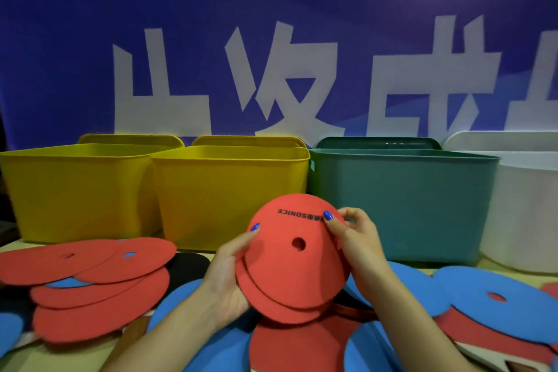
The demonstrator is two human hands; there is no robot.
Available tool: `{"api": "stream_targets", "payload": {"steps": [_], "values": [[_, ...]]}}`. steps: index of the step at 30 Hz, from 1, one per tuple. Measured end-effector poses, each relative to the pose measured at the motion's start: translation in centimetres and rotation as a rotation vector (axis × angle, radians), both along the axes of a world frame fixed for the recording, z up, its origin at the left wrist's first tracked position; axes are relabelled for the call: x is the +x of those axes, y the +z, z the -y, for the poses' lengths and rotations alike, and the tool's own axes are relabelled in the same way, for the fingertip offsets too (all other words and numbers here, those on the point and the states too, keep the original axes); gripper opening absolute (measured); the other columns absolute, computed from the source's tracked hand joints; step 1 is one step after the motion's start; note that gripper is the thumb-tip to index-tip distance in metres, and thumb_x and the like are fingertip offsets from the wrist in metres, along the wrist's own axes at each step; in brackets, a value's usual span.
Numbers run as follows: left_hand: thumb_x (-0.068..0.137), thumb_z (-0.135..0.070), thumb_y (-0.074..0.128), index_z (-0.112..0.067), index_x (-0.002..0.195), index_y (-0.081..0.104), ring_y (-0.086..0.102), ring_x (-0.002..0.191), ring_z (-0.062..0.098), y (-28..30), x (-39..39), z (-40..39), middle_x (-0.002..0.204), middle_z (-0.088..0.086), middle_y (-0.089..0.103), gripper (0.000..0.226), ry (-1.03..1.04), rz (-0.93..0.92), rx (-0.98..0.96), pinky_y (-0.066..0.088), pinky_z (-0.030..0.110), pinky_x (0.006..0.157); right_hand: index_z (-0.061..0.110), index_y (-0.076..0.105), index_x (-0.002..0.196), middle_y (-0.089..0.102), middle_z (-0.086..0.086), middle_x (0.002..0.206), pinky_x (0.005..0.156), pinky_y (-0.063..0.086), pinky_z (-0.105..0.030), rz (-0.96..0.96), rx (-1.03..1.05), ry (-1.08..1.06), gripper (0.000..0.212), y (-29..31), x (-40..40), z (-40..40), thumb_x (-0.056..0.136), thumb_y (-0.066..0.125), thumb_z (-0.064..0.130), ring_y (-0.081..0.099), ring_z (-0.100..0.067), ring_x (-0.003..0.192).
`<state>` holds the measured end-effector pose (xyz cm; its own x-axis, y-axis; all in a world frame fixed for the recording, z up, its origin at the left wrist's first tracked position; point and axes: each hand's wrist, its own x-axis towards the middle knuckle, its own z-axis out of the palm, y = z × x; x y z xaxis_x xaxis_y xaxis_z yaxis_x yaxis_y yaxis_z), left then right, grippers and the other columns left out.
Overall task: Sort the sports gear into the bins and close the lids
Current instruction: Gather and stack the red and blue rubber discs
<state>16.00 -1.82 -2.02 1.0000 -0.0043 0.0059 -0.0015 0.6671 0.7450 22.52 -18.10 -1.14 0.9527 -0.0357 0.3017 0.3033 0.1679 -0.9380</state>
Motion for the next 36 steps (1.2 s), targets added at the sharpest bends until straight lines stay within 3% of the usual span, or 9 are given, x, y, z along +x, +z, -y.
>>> {"api": "stream_targets", "payload": {"steps": [5,9,12,16,19,23,27,31,36], "values": [[0.087,-0.002,0.051,0.000,0.109,0.061,0.071,0.068,0.029,-0.3,-0.1,-0.2,0.086,0.023,0.072,0.025,0.028,-0.036,0.062,0.059,0.045,0.065,0.017,0.052,0.084,0.054,0.000,0.083,0.051,0.039,-0.013,0.026,-0.083,-0.046,0.013,0.0,-0.4,-0.2,0.088,0.064,0.019,0.048,-0.010,0.066],[0.076,-0.007,0.058,-0.002,0.122,0.057,0.072,0.074,0.029,-0.4,0.1,-0.7,0.092,0.022,0.072,0.046,-0.023,0.002,0.024,0.060,0.043,0.062,0.016,0.047,0.082,0.050,0.000,0.069,0.038,0.033,-0.010,-0.045,-0.047,0.019,0.016,0.0,-0.5,-0.3,0.090,0.060,0.015,0.044,-0.001,0.047],[0.081,-0.005,0.055,-0.003,0.117,0.059,0.072,0.073,0.026,-0.1,0.1,-0.8,0.091,0.020,0.072,0.036,-0.040,0.024,0.033,0.060,0.040,0.061,0.016,0.046,0.081,0.051,-0.001,0.063,0.036,0.033,-0.014,-0.041,0.049,0.002,0.018,0.0,-0.4,-0.2,0.090,0.059,0.009,0.042,0.002,0.037],[0.090,-0.013,0.056,-0.010,0.097,0.065,0.069,0.072,0.019,-0.4,-0.1,-1.0,0.090,0.010,0.071,0.012,-0.025,0.048,0.282,0.059,0.035,0.062,0.018,0.046,0.080,0.056,-0.004,0.068,0.037,0.037,-0.013,-0.037,0.203,-0.100,0.019,0.1,-0.2,0.5,0.091,0.059,0.010,0.047,0.003,0.037],[0.088,-0.020,0.062,-0.006,0.097,0.061,0.068,0.069,0.023,-1.0,-0.1,-1.0,0.082,0.012,0.070,0.017,0.016,0.036,0.493,0.057,0.036,0.061,0.018,0.046,0.079,0.054,-0.004,0.067,0.037,0.037,-0.012,-0.038,0.232,-0.161,0.020,0.2,0.1,1.3,0.090,0.060,0.010,0.046,0.005,0.035],[0.089,-0.021,0.061,-0.005,0.093,0.059,0.069,0.063,0.023,-0.9,-0.4,-0.9,0.076,0.011,0.068,0.017,0.017,0.097,0.624,0.058,0.033,0.057,0.017,0.050,0.080,0.058,-0.003,0.068,0.039,0.041,-0.012,-0.044,0.207,-0.176,0.018,0.0,0.3,1.6,0.087,0.065,0.010,0.050,0.005,0.038],[0.088,-0.008,0.060,-0.002,0.108,0.059,0.069,0.065,0.021,-0.8,-0.8,-0.7,0.082,0.014,0.071,0.021,-0.062,0.156,0.632,0.059,0.031,0.054,0.016,0.054,0.082,0.064,-0.007,0.077,0.058,0.048,-0.025,-0.037,0.159,-0.152,0.017,0.3,0.0,1.5,0.082,0.070,0.011,0.058,-0.009,0.056],[0.085,-0.003,0.060,-0.002,0.111,0.058,0.070,0.065,0.021,-0.7,-0.8,-0.6,0.082,0.015,0.071,0.026,-0.119,0.170,0.576,0.059,0.031,0.053,0.015,0.056,0.080,0.061,-0.004,0.075,0.063,0.043,-0.028,-0.055,0.125,-0.145,0.011,0.7,0.0,1.8,0.085,0.066,0.014,0.053,-0.014,0.064],[0.086,0.002,0.056,-0.005,0.111,0.057,0.071,0.068,0.022,0.1,-0.4,-1.4,0.086,0.012,0.072,0.025,0.035,0.189,0.425,0.058,0.029,0.051,0.017,0.052,0.102,0.058,-0.003,0.079,0.050,0.040,-0.025,-0.191,0.268,-0.036,0.022,1.2,0.1,2.0,0.097,0.038,0.033,0.056,-0.012,0.051]]}}
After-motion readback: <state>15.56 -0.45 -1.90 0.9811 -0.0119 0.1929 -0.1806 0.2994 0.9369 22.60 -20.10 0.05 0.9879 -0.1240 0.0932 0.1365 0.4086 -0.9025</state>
